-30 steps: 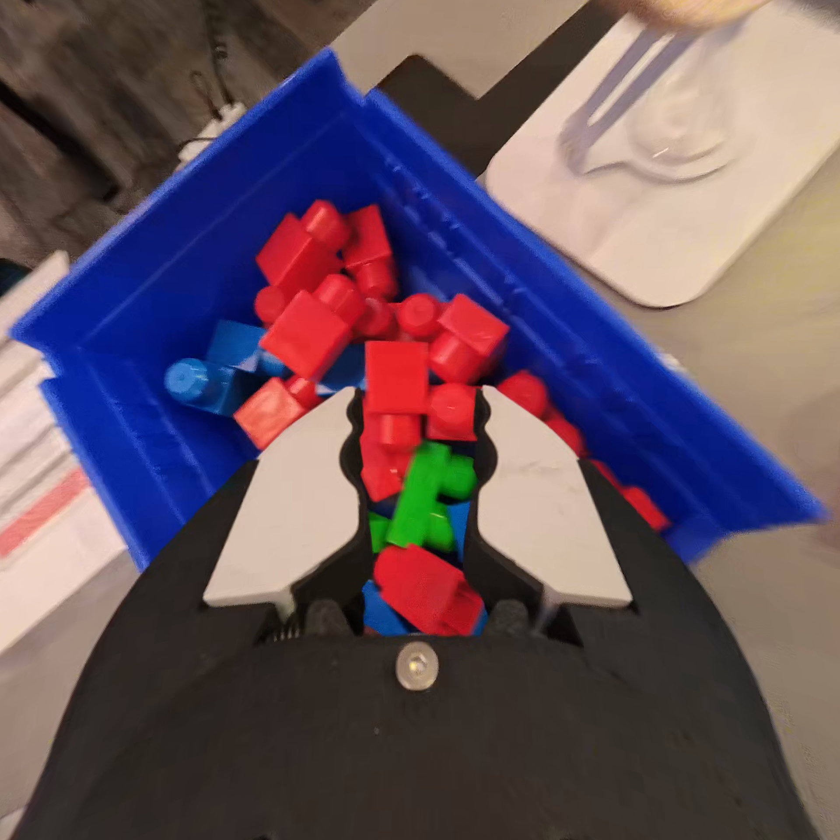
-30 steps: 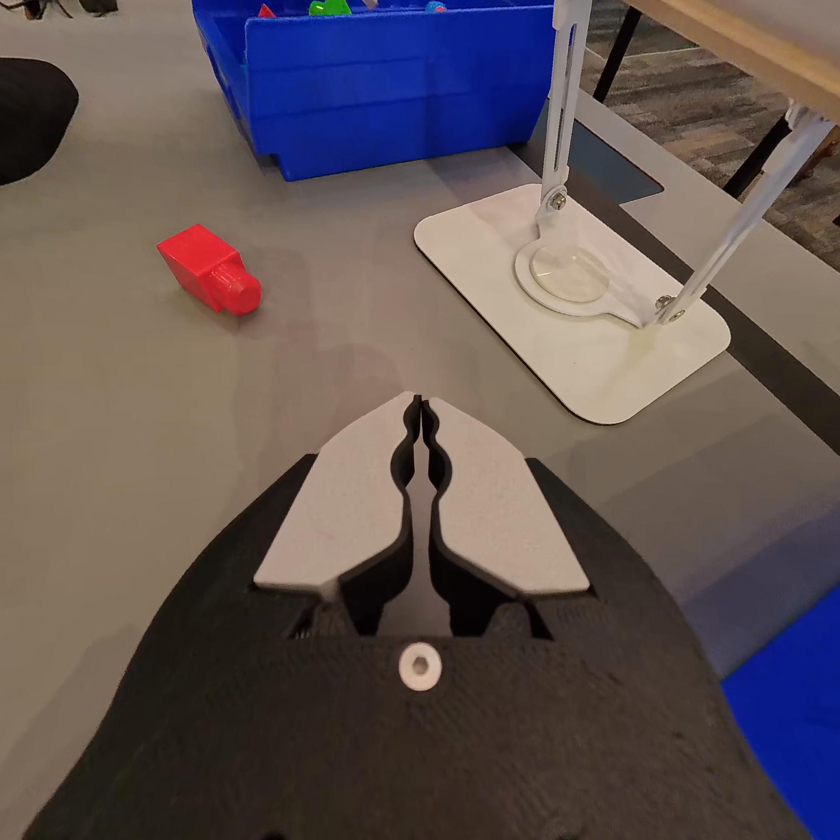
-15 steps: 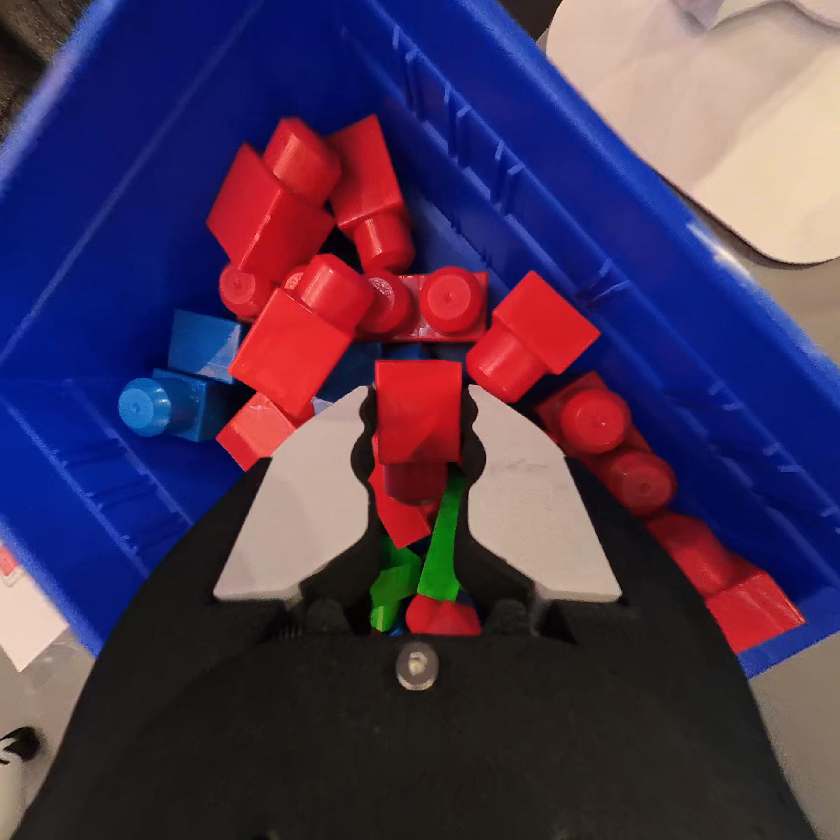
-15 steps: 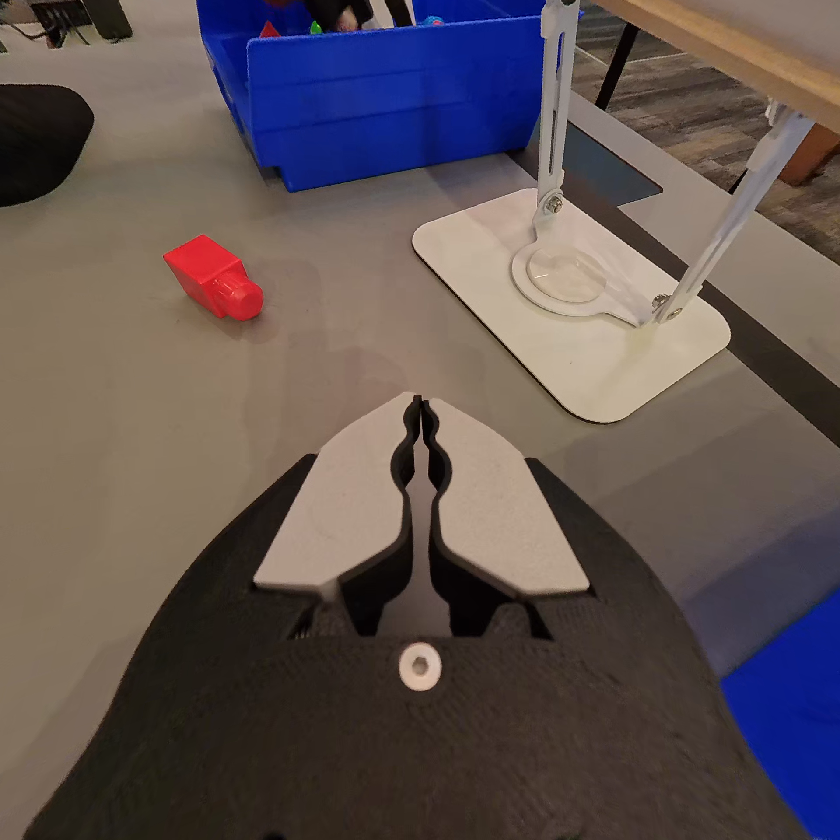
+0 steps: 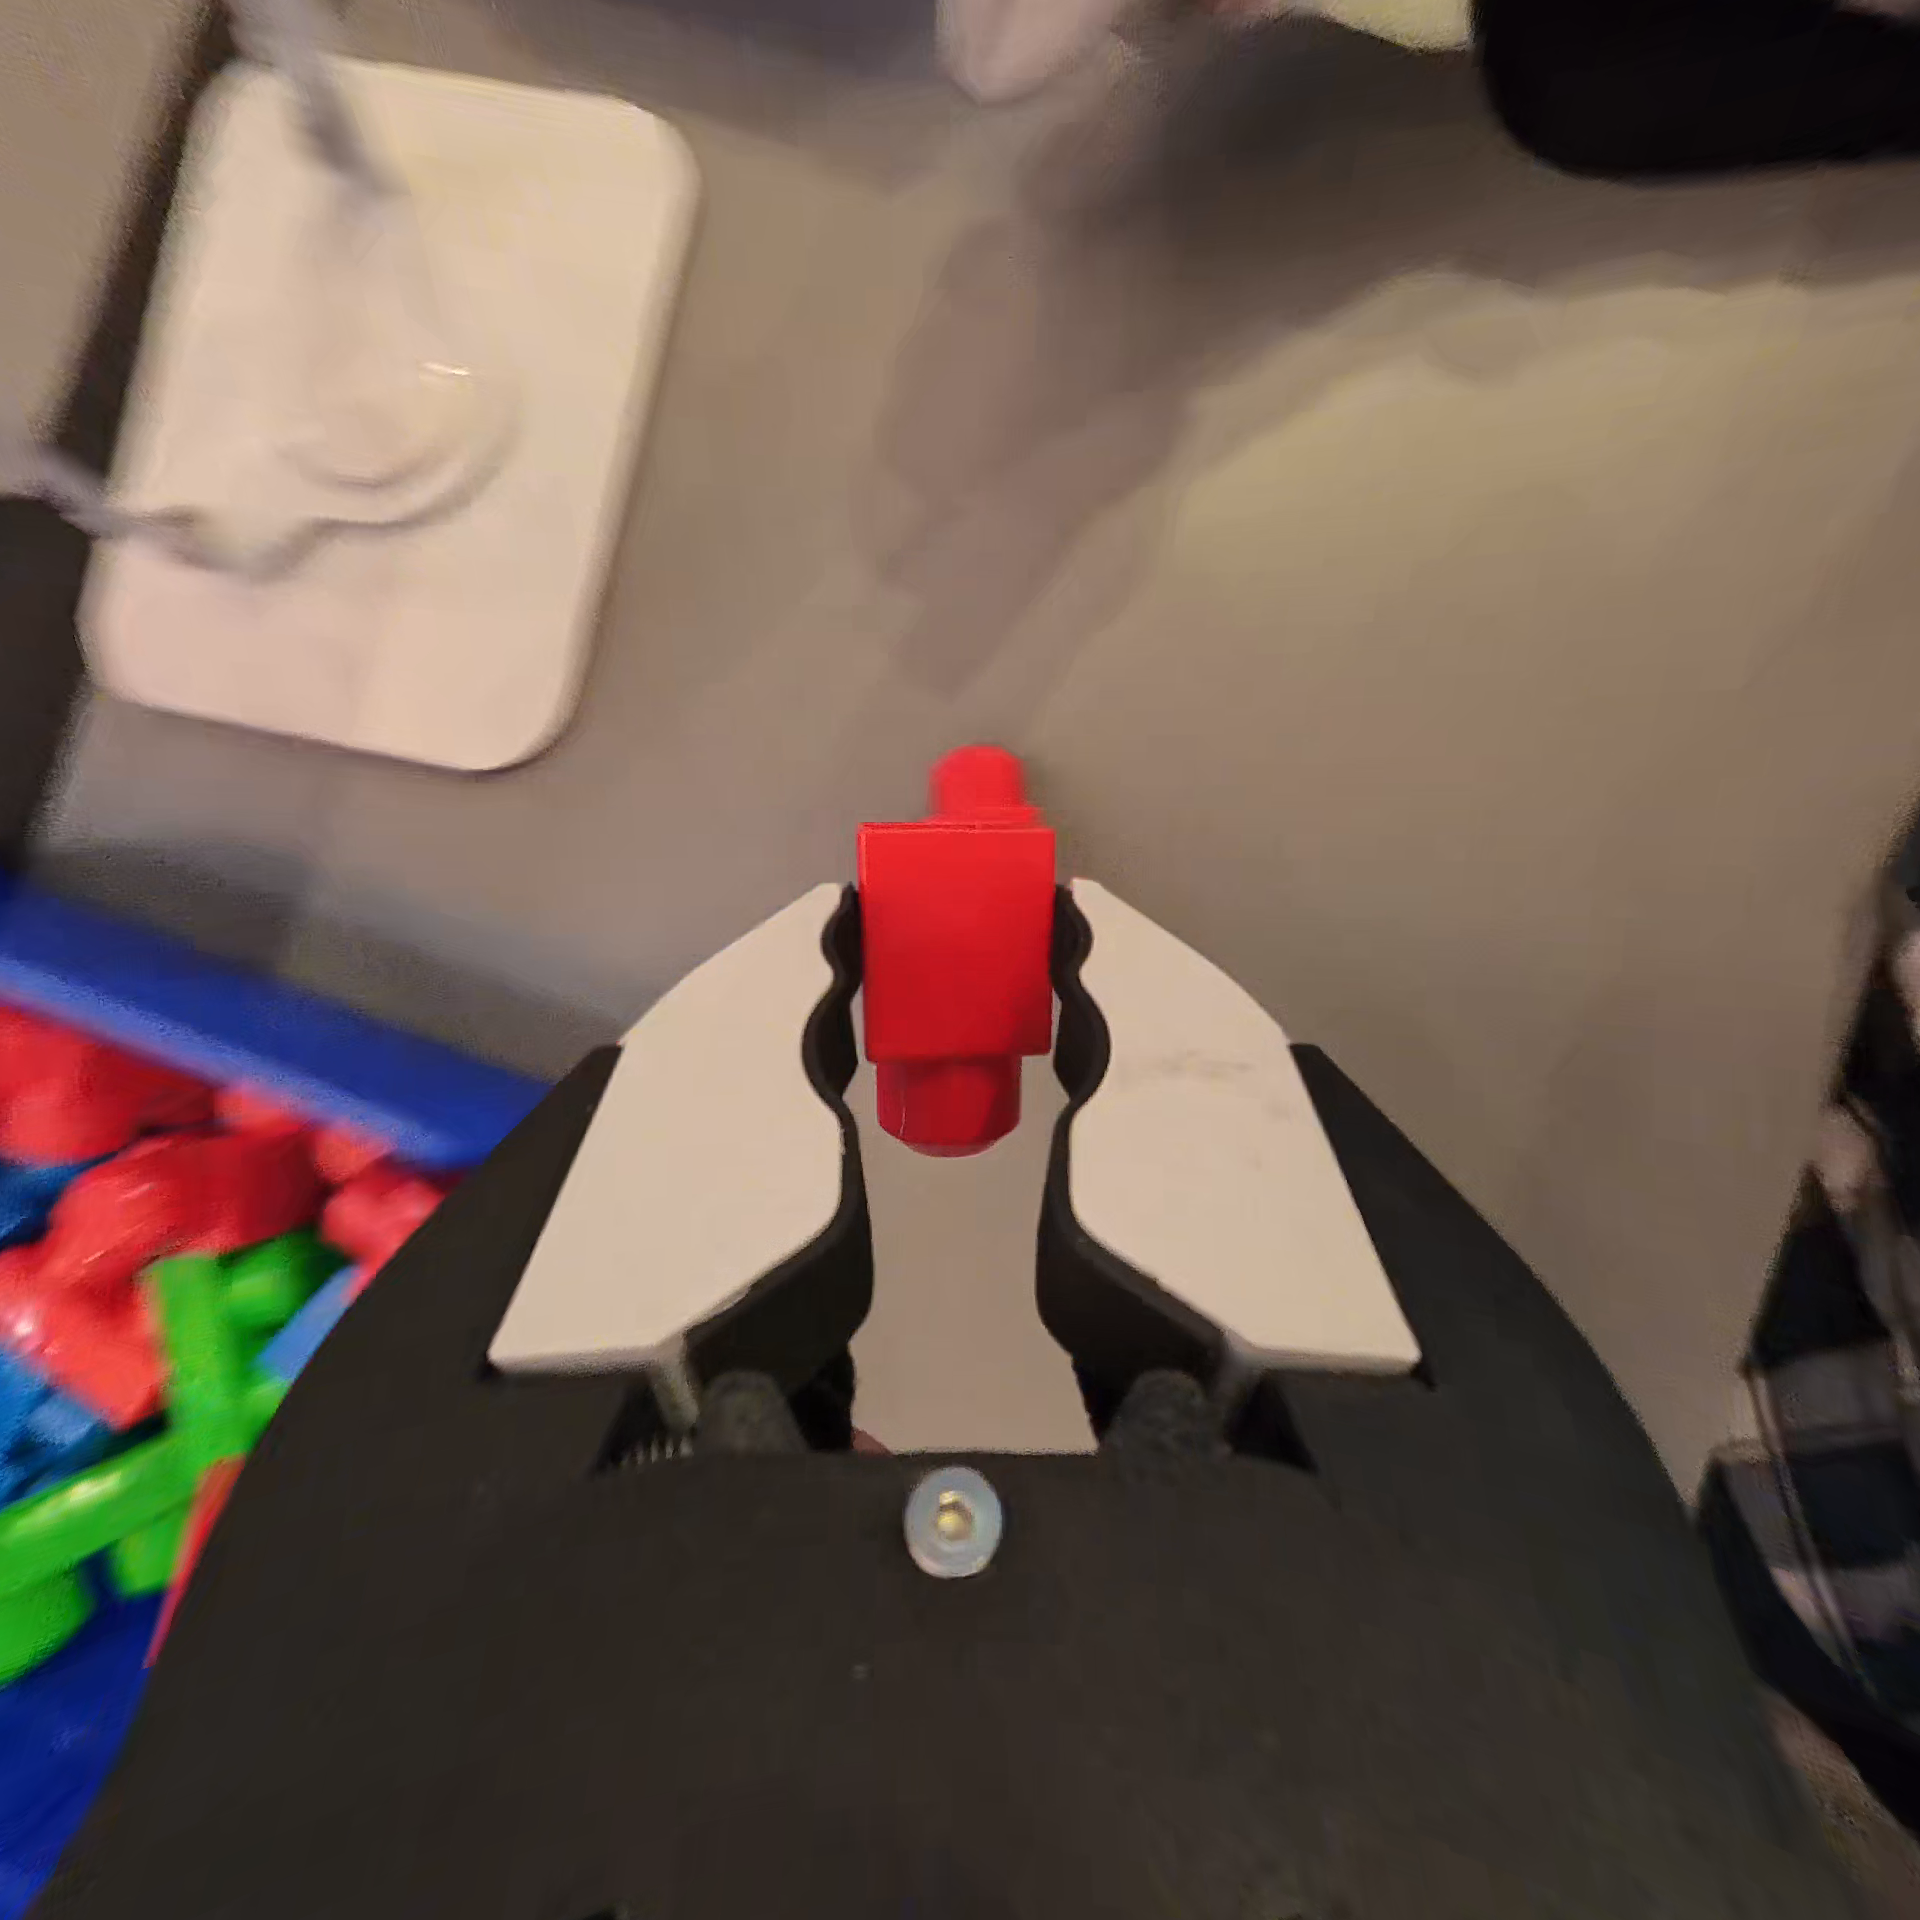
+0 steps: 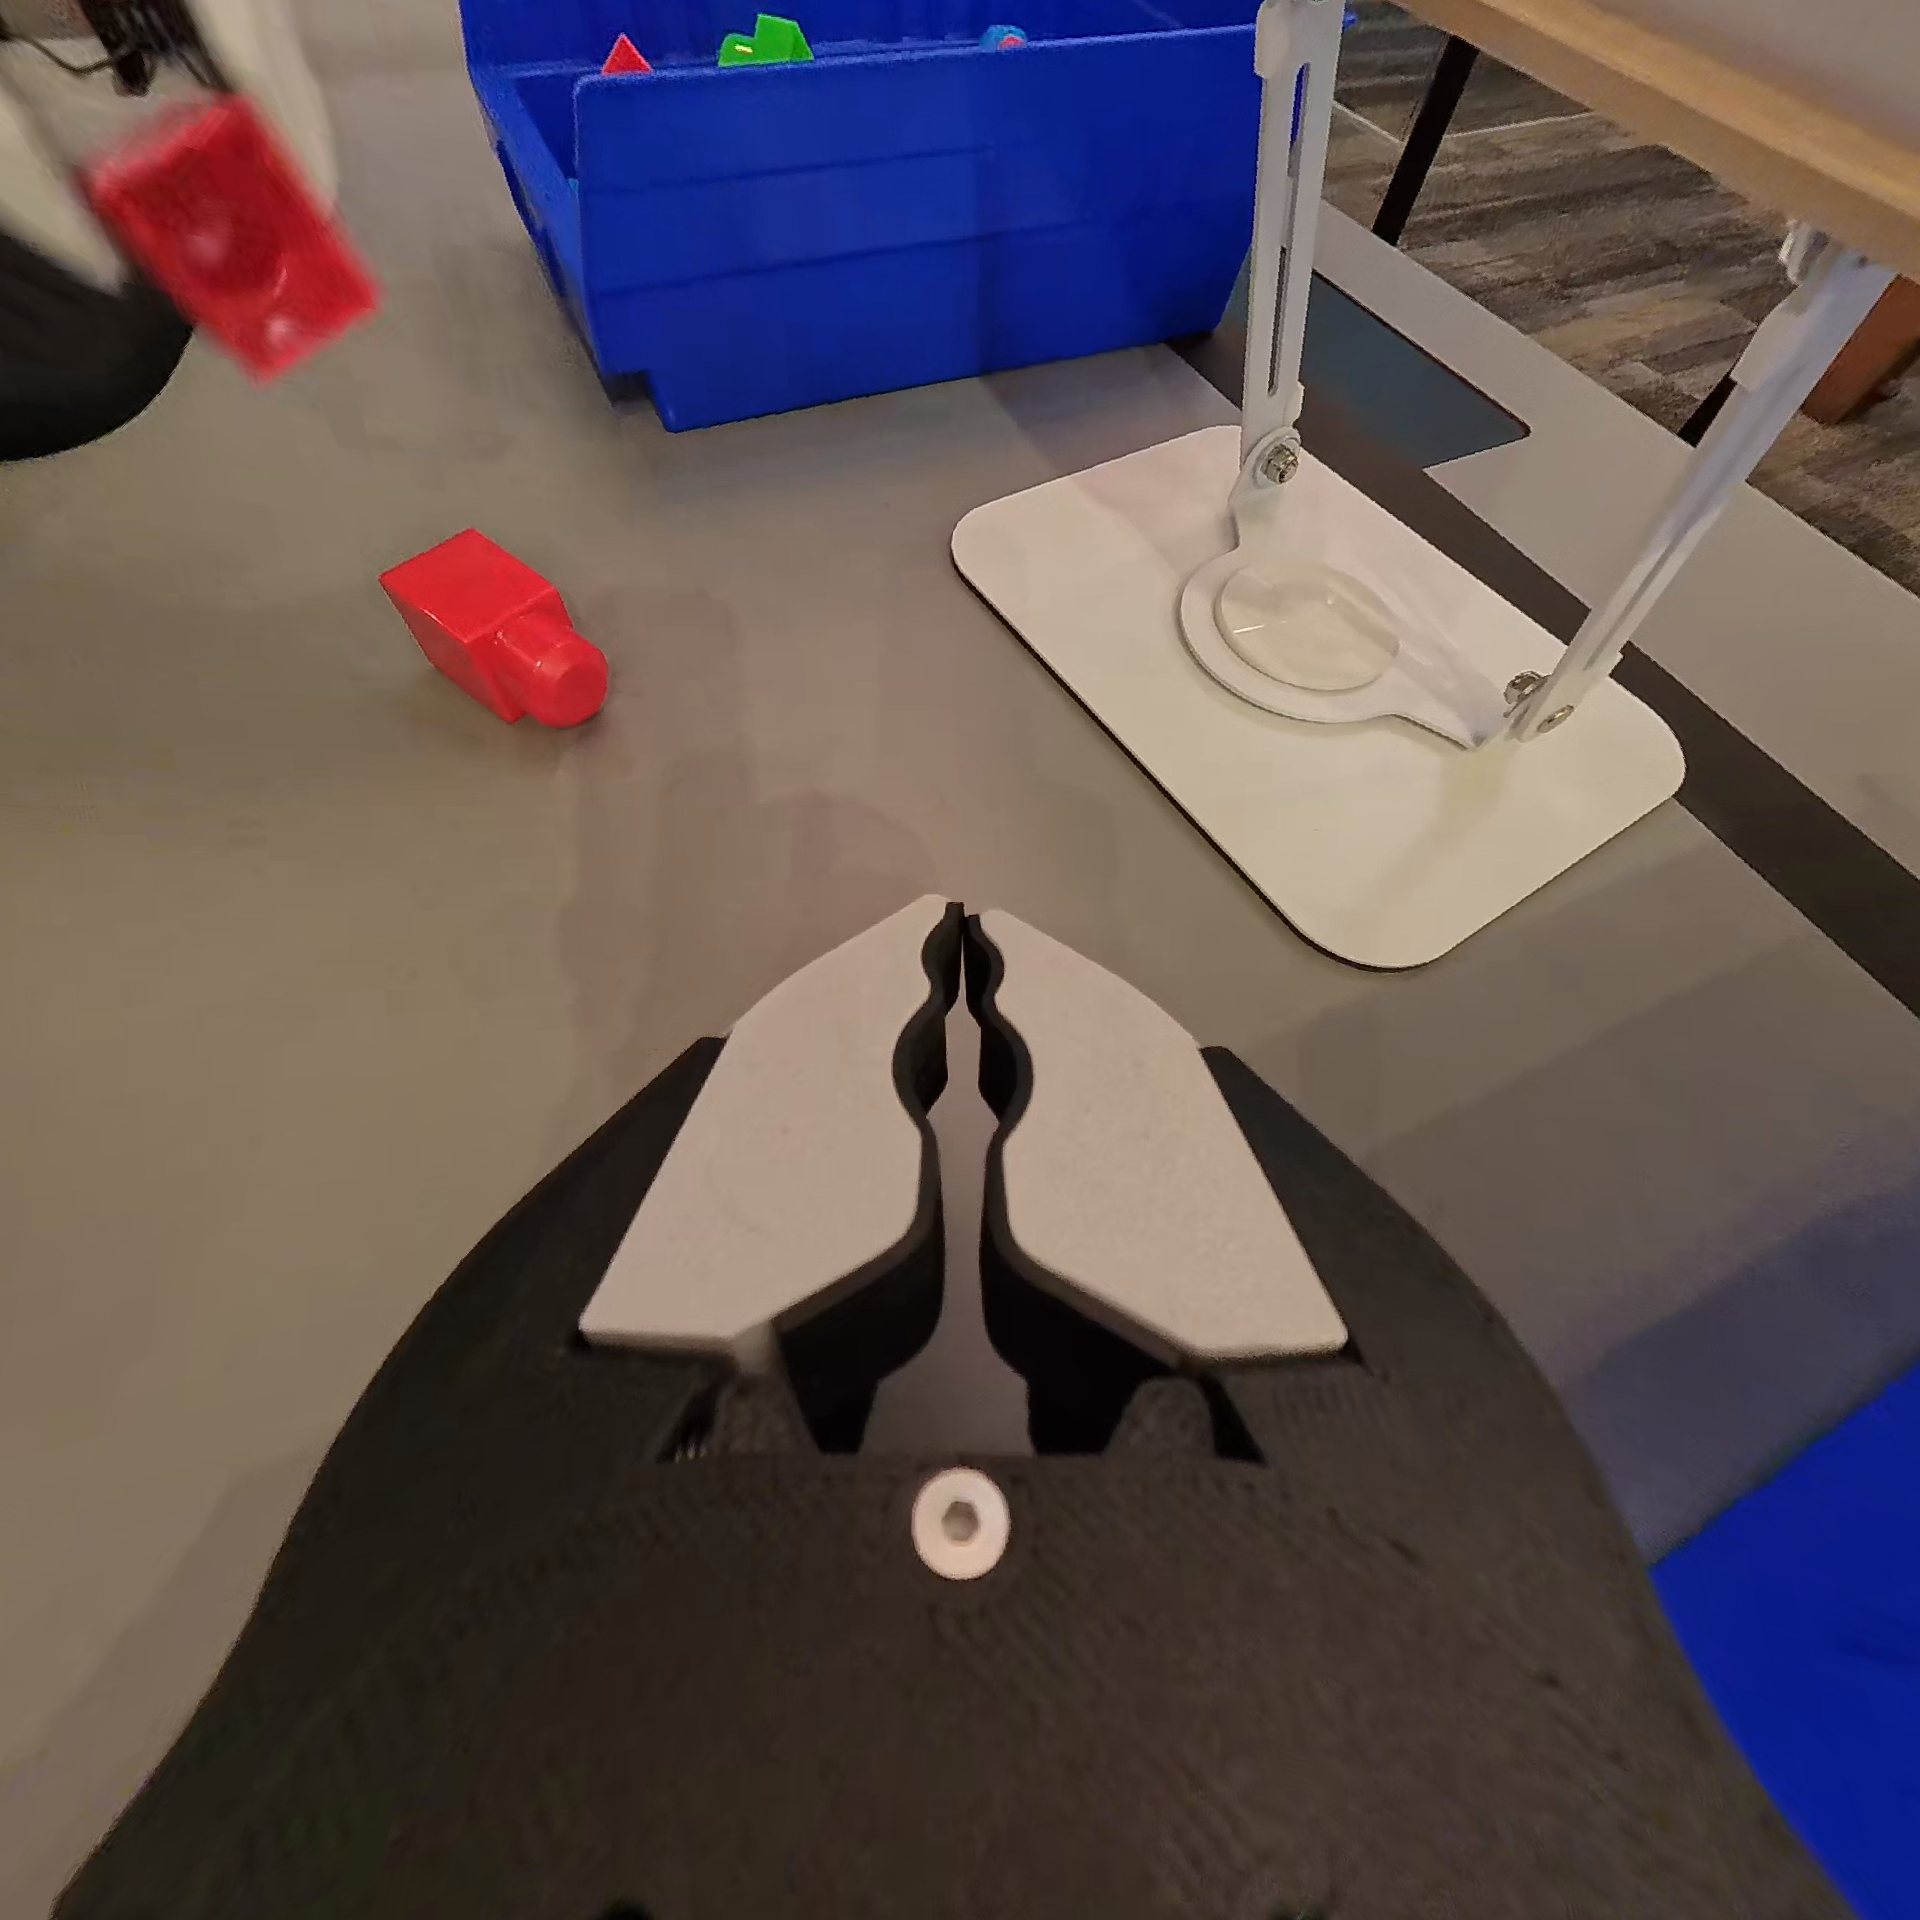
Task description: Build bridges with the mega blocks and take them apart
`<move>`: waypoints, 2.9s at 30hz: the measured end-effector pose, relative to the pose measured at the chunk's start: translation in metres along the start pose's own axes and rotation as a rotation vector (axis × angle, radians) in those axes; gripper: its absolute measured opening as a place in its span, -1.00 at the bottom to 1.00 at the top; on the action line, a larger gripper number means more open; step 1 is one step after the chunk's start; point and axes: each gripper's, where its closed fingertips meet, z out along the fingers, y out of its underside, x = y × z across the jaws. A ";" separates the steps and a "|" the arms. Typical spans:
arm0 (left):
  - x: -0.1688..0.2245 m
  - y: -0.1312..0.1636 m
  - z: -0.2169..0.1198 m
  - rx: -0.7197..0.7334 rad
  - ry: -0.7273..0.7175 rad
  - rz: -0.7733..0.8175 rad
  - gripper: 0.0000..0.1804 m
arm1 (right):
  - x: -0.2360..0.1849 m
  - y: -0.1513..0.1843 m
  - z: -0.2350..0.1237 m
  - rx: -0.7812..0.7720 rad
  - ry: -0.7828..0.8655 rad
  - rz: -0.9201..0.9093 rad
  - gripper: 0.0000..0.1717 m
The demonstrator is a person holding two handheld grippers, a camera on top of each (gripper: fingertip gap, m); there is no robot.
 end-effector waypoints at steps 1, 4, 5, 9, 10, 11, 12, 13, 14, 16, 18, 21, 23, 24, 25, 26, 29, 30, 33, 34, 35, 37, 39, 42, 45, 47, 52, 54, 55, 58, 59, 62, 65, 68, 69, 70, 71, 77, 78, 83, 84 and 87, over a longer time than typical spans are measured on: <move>0.019 0.003 0.012 -0.036 0.040 0.045 -0.62 | 0.000 0.001 0.000 -0.002 0.002 0.001 -1.00; 0.061 0.009 0.045 -0.125 0.133 0.202 -0.62 | 0.001 0.001 0.000 -0.003 0.005 0.003 -1.00; 0.069 0.011 0.054 -0.143 0.156 0.230 -0.62 | 0.001 0.001 0.000 -0.004 0.005 0.002 -1.00; 0.078 0.012 0.079 -0.147 0.209 0.220 -0.62 | 0.001 0.000 -0.002 -0.002 0.006 -0.002 -1.00; 0.076 0.014 0.084 -0.160 0.193 0.223 -0.62 | 0.001 0.000 -0.002 0.000 0.006 -0.003 -1.00; 0.078 0.015 0.088 -0.168 0.194 0.220 -0.62 | 0.000 0.000 -0.003 0.001 0.004 -0.004 -1.00; 0.080 0.016 0.090 -0.175 0.199 0.217 -0.59 | 0.000 -0.001 -0.003 0.002 0.003 -0.004 -1.00; 0.076 0.015 0.091 -0.175 0.168 0.215 -0.46 | 0.000 -0.001 -0.003 0.002 0.001 -0.004 -1.00; 0.074 0.013 0.088 -0.161 0.154 0.209 -0.38 | -0.001 -0.001 -0.002 0.002 -0.002 -0.004 -1.00; 0.071 0.005 0.070 -0.101 0.136 0.180 -0.37 | -0.001 0.000 -0.002 0.001 -0.006 -0.004 -1.00; 0.055 -0.003 0.039 -0.034 0.064 0.172 -0.44 | -0.002 -0.001 -0.002 0.004 -0.010 -0.003 -1.00; -0.018 0.002 -0.023 -0.009 -0.209 0.167 -0.51 | -0.002 -0.001 -0.002 0.005 -0.015 0.001 -1.00; -0.077 0.024 -0.057 -0.071 -0.311 0.100 -0.50 | -0.003 0.000 -0.001 0.002 -0.018 0.002 -1.00; -0.108 0.039 -0.069 -0.112 -0.350 0.067 -0.45 | -0.003 0.001 -0.001 -0.002 -0.018 0.001 -1.00; -0.130 0.053 -0.076 -0.144 -0.335 0.036 -0.43 | -0.003 0.001 -0.001 -0.004 -0.016 0.001 -1.00; -0.153 0.066 -0.081 -0.180 -0.326 0.010 -0.44 | -0.003 0.002 -0.001 -0.006 -0.015 0.002 -1.00; -0.206 0.097 -0.083 -0.265 -0.311 0.000 -0.42 | -0.001 0.003 -0.001 -0.006 -0.011 0.009 -1.00; -0.222 0.111 -0.081 -0.347 -0.317 0.009 -0.40 | -0.001 0.003 -0.001 -0.006 -0.012 0.013 -1.00; -0.247 0.148 -0.066 -0.519 -0.251 0.007 -0.33 | 0.000 0.005 -0.001 -0.012 -0.018 0.022 -1.00; -0.252 0.157 -0.060 -0.556 -0.226 0.011 -0.31 | -0.001 0.005 0.000 -0.013 -0.021 0.023 -1.00; -0.256 0.166 -0.056 -0.603 -0.201 0.011 -0.27 | -0.001 0.005 0.000 -0.013 -0.024 0.023 -1.00; -0.259 0.178 -0.047 -0.664 -0.139 -0.013 -0.18 | -0.002 0.005 0.000 -0.013 -0.030 0.022 -1.00; -0.261 0.186 -0.039 -0.720 -0.104 0.014 -0.20 | -0.003 0.005 0.000 -0.013 -0.035 0.023 -1.00; -0.264 0.189 -0.037 -0.807 -0.072 0.025 -0.19 | -0.003 0.004 -0.001 -0.009 -0.042 0.027 -1.00; -0.259 0.188 -0.030 -0.852 -0.021 0.041 -0.31 | -0.004 0.002 -0.002 -0.002 -0.044 0.022 -1.00; -0.255 0.198 -0.026 -0.922 0.000 0.070 -0.32 | -0.005 0.002 -0.002 -0.001 -0.046 0.022 -1.00; -0.254 0.201 -0.025 -0.943 -0.010 0.136 -0.55 | -0.006 0.001 -0.003 0.002 -0.048 0.018 -1.00; -0.254 0.201 -0.026 -0.944 -0.026 0.154 -0.56 | -0.007 0.001 -0.003 0.001 -0.049 0.013 -1.00; -0.254 0.201 -0.027 -0.945 -0.037 0.165 -0.56 | -0.007 0.000 -0.003 0.002 -0.049 0.012 -1.00; -0.259 0.197 -0.033 -0.937 -0.093 0.177 -0.56 | -0.007 0.000 -0.003 0.004 -0.047 0.010 -1.00; -0.260 0.194 -0.037 -0.925 -0.114 0.169 -0.56 | -0.007 0.000 -0.004 0.004 -0.045 0.010 -1.00; -0.263 0.175 -0.055 -0.863 -0.208 0.159 -0.57 | -0.006 -0.001 -0.004 0.007 -0.045 0.011 -1.00; -0.247 0.145 -0.075 -0.737 -0.273 0.125 -0.57 | -0.007 -0.003 -0.005 0.016 -0.045 0.008 -1.00; -0.207 0.097 -0.088 -0.489 -0.297 0.035 -0.57 | -0.008 -0.005 -0.005 0.022 -0.042 0.003 -1.00; -0.187 0.077 -0.087 -0.386 -0.283 0.000 -0.57 | -0.008 -0.005 -0.005 0.020 -0.041 0.002 -0.99; -0.166 0.058 -0.084 -0.293 -0.259 -0.033 -0.57 | -0.009 -0.005 -0.005 0.019 -0.041 0.001 -0.99; -0.141 0.041 -0.078 -0.212 -0.219 -0.050 -0.57 | -0.009 -0.005 -0.005 0.020 -0.039 -0.002 -0.99; -0.006 -0.046 0.008 -0.040 0.077 0.024 -0.58 | -0.004 -0.010 -0.011 0.049 -0.012 -0.003 -1.00; 0.005 -0.056 0.026 -0.048 0.108 0.036 -0.58 | -0.002 -0.010 -0.012 0.055 -0.006 0.003 -1.00; 0.034 -0.078 0.107 -0.117 0.353 -0.093 -0.58 | 0.007 -0.013 -0.022 0.077 0.025 0.018 -0.99; 0.035 -0.079 0.119 -0.133 0.387 -0.151 -0.58 | 0.008 -0.013 -0.022 0.080 0.024 0.022 -0.99; 0.039 -0.078 0.143 -0.161 0.453 -0.254 -0.57 | 0.007 -0.012 -0.022 0.064 0.024 0.019 -0.99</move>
